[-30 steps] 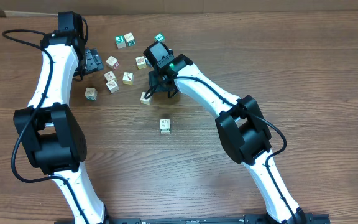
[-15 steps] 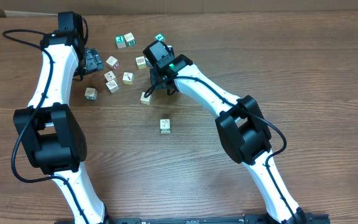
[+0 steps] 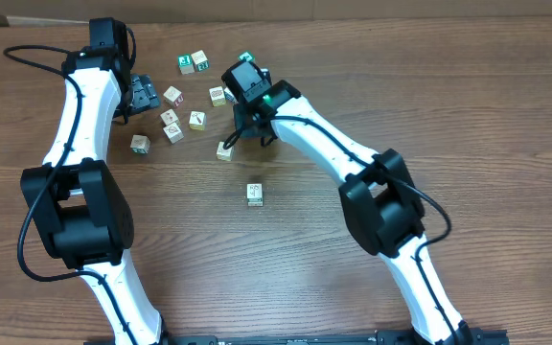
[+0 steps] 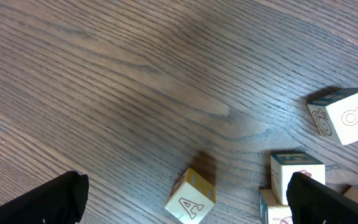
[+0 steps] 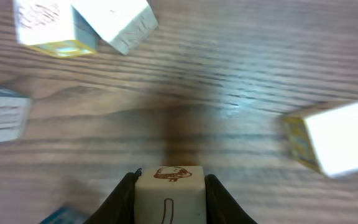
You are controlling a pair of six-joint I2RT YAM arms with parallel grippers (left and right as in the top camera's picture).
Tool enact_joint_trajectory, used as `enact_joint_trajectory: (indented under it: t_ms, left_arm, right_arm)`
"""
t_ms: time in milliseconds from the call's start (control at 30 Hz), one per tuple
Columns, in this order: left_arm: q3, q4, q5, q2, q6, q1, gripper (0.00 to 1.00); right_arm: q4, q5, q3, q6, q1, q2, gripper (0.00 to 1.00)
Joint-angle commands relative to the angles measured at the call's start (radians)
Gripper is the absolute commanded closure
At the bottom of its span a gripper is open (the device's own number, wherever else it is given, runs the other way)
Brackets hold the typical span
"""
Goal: Form a tower
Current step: 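Lift the 1 block and carry it toward the two-block stack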
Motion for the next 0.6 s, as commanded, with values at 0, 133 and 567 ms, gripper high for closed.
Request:
enact_joint_trajectory:
  t_ms: [0,133,567]
  left_arm:
    - [0.005,-0.001,0.004,0.01,0.011,-0.003,0.0]
    - [0.005,-0.001,0.004,0.01,0.011,-0.003,0.0]
    - [0.005,-0.001,0.004,0.01,0.011,-0.003,0.0]
  right_arm:
    - [-0.037,0.015,0.008,-0.005,-0.015,-0.179,0.76]
    - [-0.121,0.014,0.008,-0.005,-0.027,-0.289,0.77]
    - [-0.348,0.007,0.008,0.002,-0.048,-0.527,0.76]
